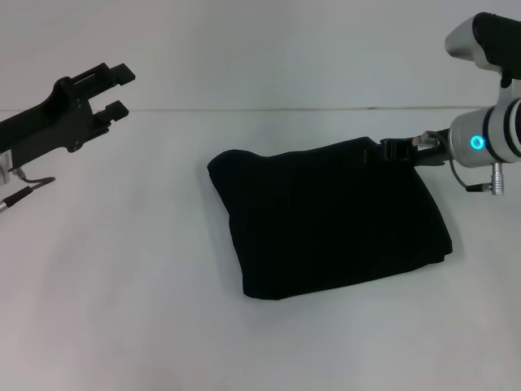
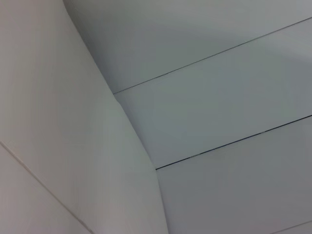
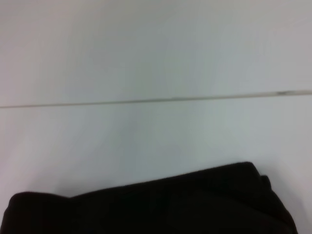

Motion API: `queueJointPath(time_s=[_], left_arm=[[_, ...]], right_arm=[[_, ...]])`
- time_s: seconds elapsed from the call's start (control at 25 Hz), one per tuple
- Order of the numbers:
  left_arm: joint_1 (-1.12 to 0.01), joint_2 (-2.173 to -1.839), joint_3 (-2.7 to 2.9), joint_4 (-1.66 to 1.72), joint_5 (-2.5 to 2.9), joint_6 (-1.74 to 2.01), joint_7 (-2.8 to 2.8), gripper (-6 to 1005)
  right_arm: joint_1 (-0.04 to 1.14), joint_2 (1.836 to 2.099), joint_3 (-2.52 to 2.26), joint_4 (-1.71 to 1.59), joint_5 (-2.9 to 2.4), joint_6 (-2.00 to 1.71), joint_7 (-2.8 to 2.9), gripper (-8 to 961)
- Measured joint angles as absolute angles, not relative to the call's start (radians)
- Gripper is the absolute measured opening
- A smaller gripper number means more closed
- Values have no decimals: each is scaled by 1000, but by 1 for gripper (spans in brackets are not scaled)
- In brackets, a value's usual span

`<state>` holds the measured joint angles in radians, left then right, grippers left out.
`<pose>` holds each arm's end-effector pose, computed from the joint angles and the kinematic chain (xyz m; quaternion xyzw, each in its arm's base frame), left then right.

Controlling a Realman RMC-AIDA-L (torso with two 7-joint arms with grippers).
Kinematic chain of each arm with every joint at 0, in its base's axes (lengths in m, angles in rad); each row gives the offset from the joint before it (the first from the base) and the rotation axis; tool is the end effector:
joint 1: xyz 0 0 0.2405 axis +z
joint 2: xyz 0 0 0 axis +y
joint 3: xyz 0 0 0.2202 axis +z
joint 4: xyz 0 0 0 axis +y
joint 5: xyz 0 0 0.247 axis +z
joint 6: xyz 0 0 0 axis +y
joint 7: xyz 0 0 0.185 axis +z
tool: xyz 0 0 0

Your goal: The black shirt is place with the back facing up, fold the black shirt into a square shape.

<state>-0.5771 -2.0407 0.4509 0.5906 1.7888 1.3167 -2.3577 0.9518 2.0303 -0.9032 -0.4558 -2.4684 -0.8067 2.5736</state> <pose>-0.2617 0.4264 0.0581 -0.6020 -0.6391 -0.4593 0.1348 0.2205 0.4948 -0.0459 -0.7838 0.5413 0.0585 0.2986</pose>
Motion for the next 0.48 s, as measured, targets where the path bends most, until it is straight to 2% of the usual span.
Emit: queueJointPath(time_s=[0.24, 0.36, 0.48], left_arm=[[-575, -2040, 451, 591, 1788, 1313, -2357, 678], [-573, -2039, 451, 591, 1787, 1312, -2358, 675], [-570, -2039, 451, 591, 1785, 1312, -2358, 673]], right_arm=[[937, 2052, -905, -488, -2408, -727, 2448, 549], [905, 2080, -921, -565, -2378, -726, 2347, 549], [894, 2083, -938, -581, -2398, -711, 2350, 549]])
